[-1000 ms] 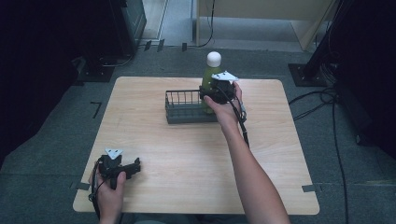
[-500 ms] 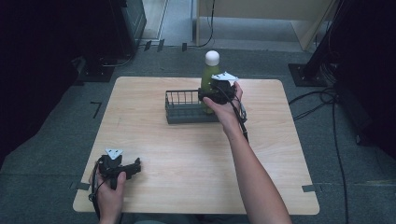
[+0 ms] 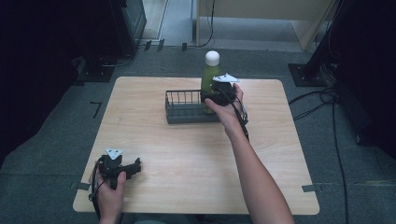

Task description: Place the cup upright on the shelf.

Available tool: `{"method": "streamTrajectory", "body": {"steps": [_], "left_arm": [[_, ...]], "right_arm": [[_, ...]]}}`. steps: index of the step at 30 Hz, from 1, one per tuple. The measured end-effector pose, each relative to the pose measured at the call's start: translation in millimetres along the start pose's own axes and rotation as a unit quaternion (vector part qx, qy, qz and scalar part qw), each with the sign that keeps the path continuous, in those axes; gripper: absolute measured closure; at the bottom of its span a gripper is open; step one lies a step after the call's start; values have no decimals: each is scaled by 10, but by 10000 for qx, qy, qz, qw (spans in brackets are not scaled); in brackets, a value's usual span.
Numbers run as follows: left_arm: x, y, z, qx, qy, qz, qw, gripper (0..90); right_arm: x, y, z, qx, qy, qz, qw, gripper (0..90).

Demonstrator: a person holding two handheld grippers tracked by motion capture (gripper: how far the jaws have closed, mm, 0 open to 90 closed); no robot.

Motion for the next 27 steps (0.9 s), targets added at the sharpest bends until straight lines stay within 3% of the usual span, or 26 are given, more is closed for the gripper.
{"method": "streamTrajectory", "body": {"steps": [6,10,12,18,27], "left_arm": [[0,0,-1,2,1,0,10000,0],[0,0,-1,1,2,-2,10000,0],[0,0,0,7,3,-3,10000,0],[0,0,0,9,3,-2,10000,0],[0,0,1,12,1,-1,10000,0]], "right_arm": [[-5,0,3,2,-5,18,10000,191],[-27,26,51,63,-203,145,9997,67],[-41,51,65,-10,-142,201,9997,23],[-135,101,45,117,-175,209,9996,0],[-347,231,-50,96,-150,208,9996,0]]}}
Point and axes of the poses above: each handheld gripper's, and its own axes: x roughly forward along the jaws, y roughly out of its underside, z roughly to its left, the point moved 9 cm from there along x, roughly forward along the jaws, and after that the axes turned 3 degrees about x, right-handed, at the moved point
